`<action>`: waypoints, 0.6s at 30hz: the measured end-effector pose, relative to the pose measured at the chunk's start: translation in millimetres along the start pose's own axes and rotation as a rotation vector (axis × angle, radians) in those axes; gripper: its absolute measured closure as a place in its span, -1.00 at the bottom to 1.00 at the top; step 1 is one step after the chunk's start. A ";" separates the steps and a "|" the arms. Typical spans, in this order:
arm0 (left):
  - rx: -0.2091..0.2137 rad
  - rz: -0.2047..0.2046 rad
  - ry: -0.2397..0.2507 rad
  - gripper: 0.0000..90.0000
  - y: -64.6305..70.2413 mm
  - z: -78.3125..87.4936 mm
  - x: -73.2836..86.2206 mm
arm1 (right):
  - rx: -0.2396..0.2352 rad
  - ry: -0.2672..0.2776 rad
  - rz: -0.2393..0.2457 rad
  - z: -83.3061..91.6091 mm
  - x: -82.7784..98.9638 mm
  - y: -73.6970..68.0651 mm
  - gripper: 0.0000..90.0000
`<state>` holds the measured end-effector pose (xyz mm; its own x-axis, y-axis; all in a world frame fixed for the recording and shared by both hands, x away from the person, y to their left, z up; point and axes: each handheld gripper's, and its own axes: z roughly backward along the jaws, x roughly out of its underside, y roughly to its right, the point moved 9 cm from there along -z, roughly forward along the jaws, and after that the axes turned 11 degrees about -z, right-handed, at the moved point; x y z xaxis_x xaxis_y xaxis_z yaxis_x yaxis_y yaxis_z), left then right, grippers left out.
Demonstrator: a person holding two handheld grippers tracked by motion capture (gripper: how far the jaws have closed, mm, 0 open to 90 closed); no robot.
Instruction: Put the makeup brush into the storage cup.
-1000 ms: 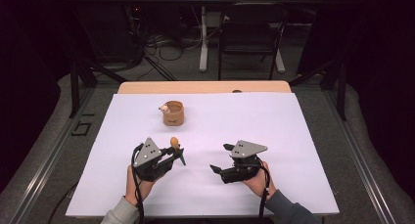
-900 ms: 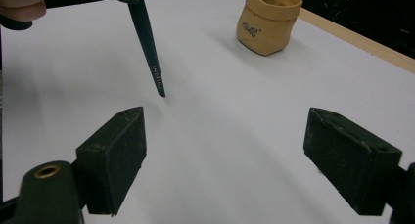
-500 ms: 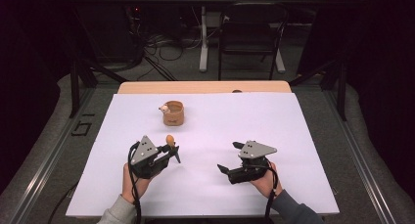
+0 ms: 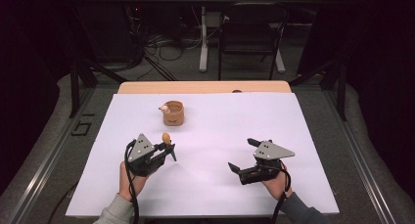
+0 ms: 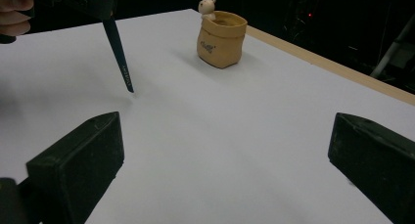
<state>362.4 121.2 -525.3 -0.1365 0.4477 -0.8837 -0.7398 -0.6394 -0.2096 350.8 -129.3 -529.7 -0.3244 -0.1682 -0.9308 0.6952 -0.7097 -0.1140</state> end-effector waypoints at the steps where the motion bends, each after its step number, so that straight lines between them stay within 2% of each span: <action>1: -0.001 -0.002 -0.001 0.73 -0.9 -0.1 0.3 | 0.000 0.000 0.000 0.0 0.0 0.0 -1.00; 18: -0.017 -0.006 -0.012 0.73 -15.3 -4.5 -0.6 | 0.033 0.007 -0.008 11.6 7.7 11.6 -1.00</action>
<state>376.8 127.8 -523.5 -0.1402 0.4586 -0.8775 -0.7294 -0.6472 -0.2217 349.0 -146.7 -534.2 -0.3259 -0.1577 -0.9321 0.6707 -0.7335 -0.1104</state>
